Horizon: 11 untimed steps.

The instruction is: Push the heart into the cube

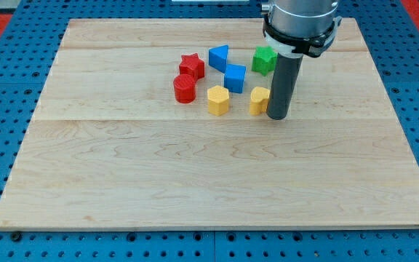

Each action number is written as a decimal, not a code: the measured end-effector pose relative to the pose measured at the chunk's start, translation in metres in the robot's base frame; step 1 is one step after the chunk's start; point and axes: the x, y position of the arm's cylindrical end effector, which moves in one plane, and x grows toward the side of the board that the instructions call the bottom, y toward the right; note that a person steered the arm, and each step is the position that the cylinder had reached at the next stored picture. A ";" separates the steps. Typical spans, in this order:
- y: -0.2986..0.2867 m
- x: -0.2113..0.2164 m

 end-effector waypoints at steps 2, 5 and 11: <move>-0.012 0.000; -0.030 -0.012; -0.053 -0.067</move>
